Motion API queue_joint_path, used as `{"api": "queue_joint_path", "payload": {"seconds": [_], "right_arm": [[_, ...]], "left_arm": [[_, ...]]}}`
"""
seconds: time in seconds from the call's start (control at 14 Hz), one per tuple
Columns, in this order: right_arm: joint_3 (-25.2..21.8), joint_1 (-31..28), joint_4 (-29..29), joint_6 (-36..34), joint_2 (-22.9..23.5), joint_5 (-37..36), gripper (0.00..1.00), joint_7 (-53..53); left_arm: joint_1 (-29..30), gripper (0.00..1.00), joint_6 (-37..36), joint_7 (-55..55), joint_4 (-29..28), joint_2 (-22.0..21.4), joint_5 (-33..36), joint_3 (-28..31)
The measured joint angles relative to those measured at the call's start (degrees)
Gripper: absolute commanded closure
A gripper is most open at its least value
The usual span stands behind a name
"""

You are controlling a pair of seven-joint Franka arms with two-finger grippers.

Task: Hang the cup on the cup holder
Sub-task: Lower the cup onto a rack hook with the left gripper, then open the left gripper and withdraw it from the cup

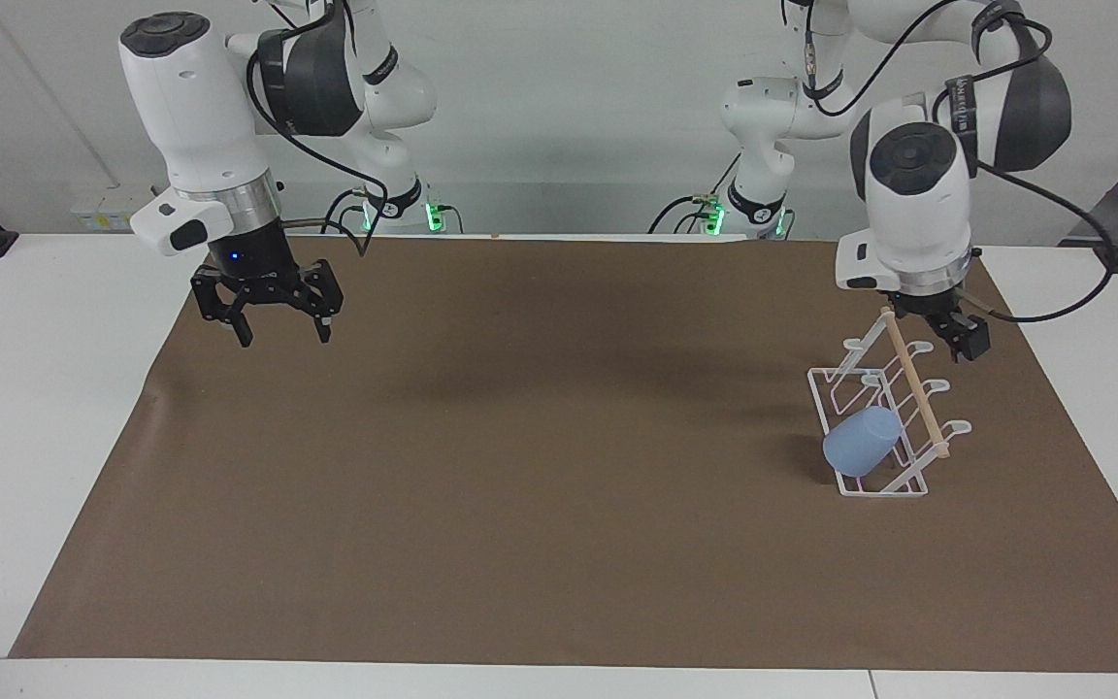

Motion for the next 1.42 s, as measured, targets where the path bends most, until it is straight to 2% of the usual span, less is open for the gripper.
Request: {"api": "queue_joint_path", "payload": {"seconds": [0.36, 0.71, 1.0, 1.42], "right_arm": [[-0.05, -1.63, 0.53, -4.36, -0.38, 0.00, 0.00, 0.00], [-0.11, -5.79, 0.88, -4.57, -1.95, 0.00, 0.00, -0.43], [0.65, -5.52, 1.02, -5.84, -3.80, 0.00, 0.00, -0.43], [0.88, -5.52, 1.02, -6.35, -4.49, 0.00, 0.00, -0.43]], "left_arm": [[1.00, 0.00, -3.61, -12.94, 0.47, -3.55, -12.00, -0.14], [1.39, 0.00, -6.21, -18.19, 0.97, -9.41, -14.69, 0.49], [7.78, 0.00, -6.33, -18.27, 3.14, -10.65, -21.68, 1.02], [8.10, 0.00, -7.33, -28.73, 3.11, -11.15, -22.83, 0.62]]}}
